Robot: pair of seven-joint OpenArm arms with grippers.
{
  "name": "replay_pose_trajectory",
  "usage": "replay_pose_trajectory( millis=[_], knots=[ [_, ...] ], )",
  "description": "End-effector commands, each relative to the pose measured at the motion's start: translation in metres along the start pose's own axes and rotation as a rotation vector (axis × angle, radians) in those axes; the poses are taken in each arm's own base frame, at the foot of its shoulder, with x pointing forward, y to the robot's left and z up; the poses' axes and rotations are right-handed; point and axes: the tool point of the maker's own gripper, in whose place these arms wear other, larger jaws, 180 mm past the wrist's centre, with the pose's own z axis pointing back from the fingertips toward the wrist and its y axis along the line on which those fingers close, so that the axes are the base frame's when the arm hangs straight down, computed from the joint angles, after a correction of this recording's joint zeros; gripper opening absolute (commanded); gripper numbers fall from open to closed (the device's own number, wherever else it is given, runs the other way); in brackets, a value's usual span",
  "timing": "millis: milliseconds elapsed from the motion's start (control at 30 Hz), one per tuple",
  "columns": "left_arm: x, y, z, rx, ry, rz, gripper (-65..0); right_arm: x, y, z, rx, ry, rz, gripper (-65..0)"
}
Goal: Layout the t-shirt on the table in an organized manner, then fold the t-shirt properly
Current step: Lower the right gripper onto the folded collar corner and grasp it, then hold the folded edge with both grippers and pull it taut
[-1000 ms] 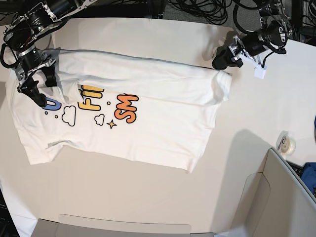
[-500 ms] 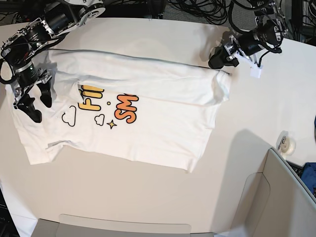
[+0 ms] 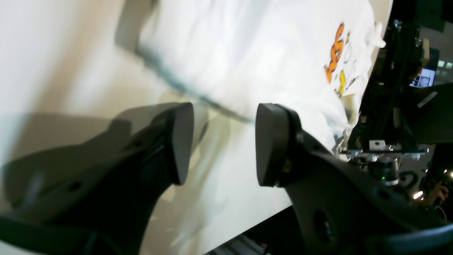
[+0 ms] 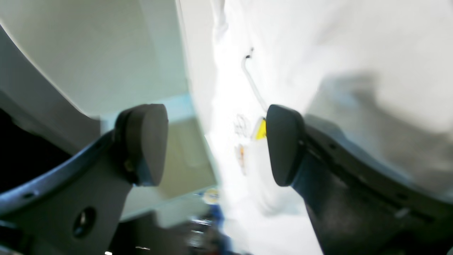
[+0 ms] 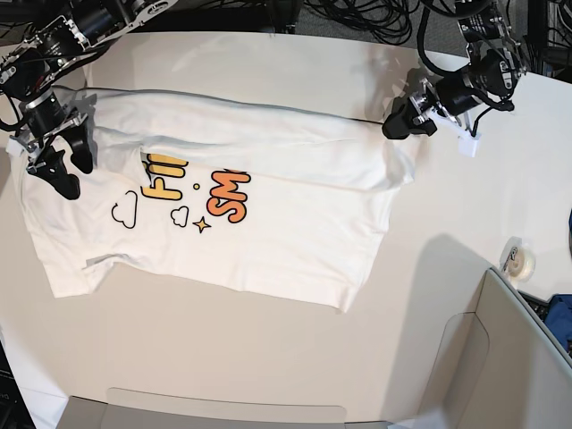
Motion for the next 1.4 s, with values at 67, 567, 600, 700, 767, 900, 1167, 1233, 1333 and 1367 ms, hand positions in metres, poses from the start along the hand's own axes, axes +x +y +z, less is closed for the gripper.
replay_pose_trajectory(
  millis=[67,567,600,700,767,900,1167,1233,1333,1367],
  knots=[
    [0.008,-0.003,0.007,-0.004,-0.015,-0.024,-36.6,0.014,0.028,0.022,0.049,-0.029,0.207,-21.8],
    [0.018,0.006,0.021,0.018,-0.060,-0.006,-36.4,0.007,-0.030,0.097,-0.180,0.040,0.443,-22.1],
    [0.021,0.009,0.024,0.024,-0.073,-0.001,-36.4,0.006,-0.034,0.101,-0.195,0.044,0.440,-22.1],
    [0.034,0.010,0.039,0.038,-0.132,-0.013,-36.4,0.009,-0.036,0.109,-0.220,0.050,0.453,-22.1],
    [0.040,0.003,0.055,0.055,-0.175,-0.062,-36.5,0.011,-0.037,0.111,-0.231,0.053,0.460,-22.1],
    [0.047,-0.040,0.073,0.046,-0.224,-0.235,-38.1,0.017,-0.041,0.124,-0.257,0.027,0.455,-22.2],
    [0.034,-0.088,0.041,-0.010,-0.029,-0.499,-59.1,0.040,-0.022,0.135,-0.511,-0.045,0.725,-24.4],
    [0.032,-0.085,0.038,0.017,-0.003,-0.532,-59.0,0.044,-0.003,0.138,-0.592,-0.079,0.855,-28.2],
    [0.029,-0.077,0.033,0.073,0.033,-0.578,-59.0,0.038,0.016,0.132,-0.655,-0.090,0.999,-34.4],
    [0.027,-0.075,0.030,0.088,0.044,-0.590,-59.0,0.038,0.016,0.127,-0.660,-0.079,1.020,-36.6]
  ],
)
